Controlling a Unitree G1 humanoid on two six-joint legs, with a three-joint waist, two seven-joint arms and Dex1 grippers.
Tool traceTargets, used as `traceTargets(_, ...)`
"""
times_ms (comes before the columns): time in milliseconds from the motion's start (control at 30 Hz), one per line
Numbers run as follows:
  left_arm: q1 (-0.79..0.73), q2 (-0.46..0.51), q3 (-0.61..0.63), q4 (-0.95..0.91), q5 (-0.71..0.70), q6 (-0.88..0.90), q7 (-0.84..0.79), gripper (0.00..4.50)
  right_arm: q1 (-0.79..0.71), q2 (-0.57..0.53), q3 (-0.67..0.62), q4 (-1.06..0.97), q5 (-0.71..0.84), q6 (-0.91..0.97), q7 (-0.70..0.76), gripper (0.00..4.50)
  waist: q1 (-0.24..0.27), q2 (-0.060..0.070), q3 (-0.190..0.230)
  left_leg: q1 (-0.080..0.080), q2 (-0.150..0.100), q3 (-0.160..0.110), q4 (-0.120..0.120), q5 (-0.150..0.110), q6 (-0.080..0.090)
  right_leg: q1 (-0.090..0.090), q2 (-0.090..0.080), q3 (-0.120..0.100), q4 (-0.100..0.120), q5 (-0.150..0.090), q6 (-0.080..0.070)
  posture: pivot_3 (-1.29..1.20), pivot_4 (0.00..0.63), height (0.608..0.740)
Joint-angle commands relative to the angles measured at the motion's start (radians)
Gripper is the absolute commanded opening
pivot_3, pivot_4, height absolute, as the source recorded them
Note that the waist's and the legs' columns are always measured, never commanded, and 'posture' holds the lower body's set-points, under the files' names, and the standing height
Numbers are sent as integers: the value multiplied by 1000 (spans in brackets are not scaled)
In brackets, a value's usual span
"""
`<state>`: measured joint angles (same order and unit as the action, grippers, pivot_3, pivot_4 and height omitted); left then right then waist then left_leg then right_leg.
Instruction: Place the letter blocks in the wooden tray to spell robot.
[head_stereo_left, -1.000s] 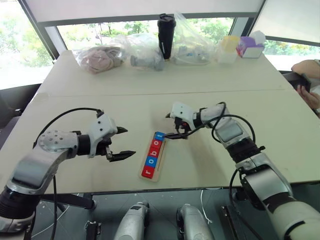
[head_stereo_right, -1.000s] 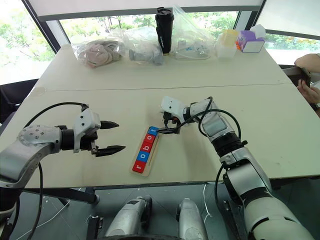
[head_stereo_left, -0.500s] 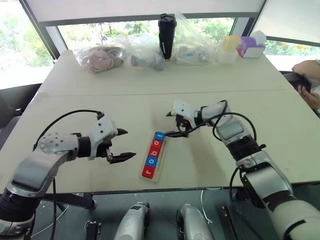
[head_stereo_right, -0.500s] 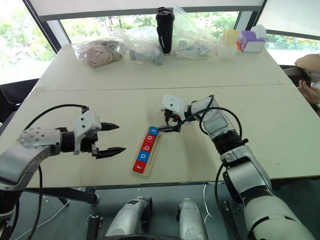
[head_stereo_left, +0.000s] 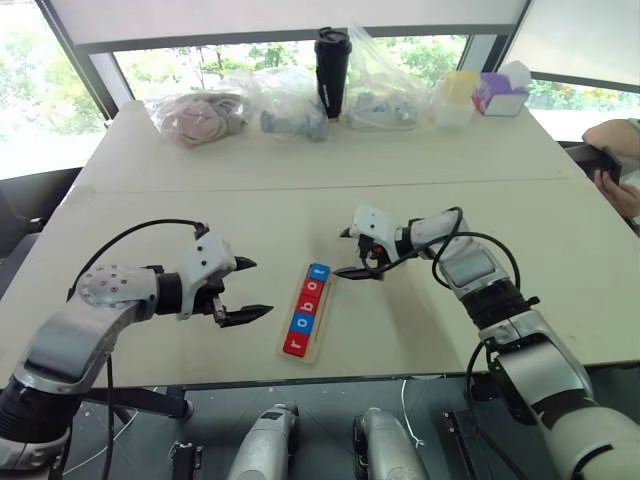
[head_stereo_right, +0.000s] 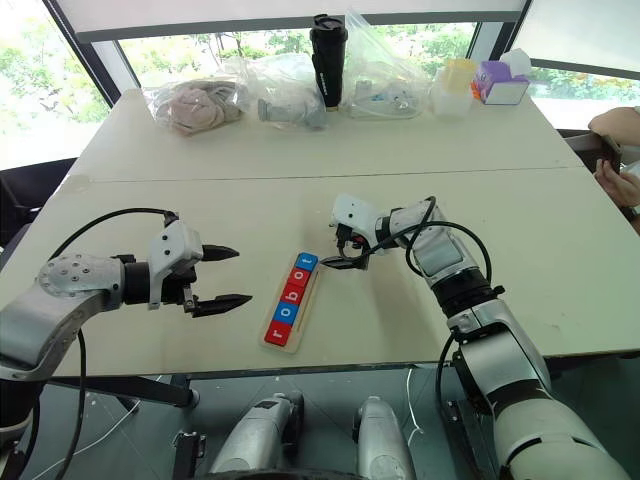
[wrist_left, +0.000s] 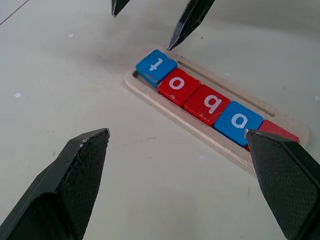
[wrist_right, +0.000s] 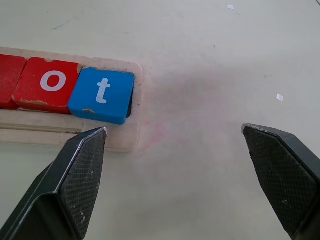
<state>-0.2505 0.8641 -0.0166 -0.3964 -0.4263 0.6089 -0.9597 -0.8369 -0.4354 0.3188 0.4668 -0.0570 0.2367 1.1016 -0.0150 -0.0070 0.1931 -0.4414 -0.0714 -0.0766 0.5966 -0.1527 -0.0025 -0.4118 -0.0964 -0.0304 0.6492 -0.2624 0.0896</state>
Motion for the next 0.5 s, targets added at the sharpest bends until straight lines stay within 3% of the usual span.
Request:
traceTargets(33, -12, 6, 22, -22, -8, -5, -2, 4500, -22, 23, -1, 10, -1, -14, -12, 4468, 0, 0, 0, 0, 0, 0, 0, 0, 0, 0, 0, 0, 0, 0, 0, 0, 150, 740)
traceTargets(500, -6, 6, 37, -32, -41, 36, -3, 4500, -34, 12, -10, 5, -15, -27, -18, 4468, 0, 0, 0, 0, 0, 0, 0, 0, 0, 0, 0, 0, 0, 0, 0, 0, 150, 740)
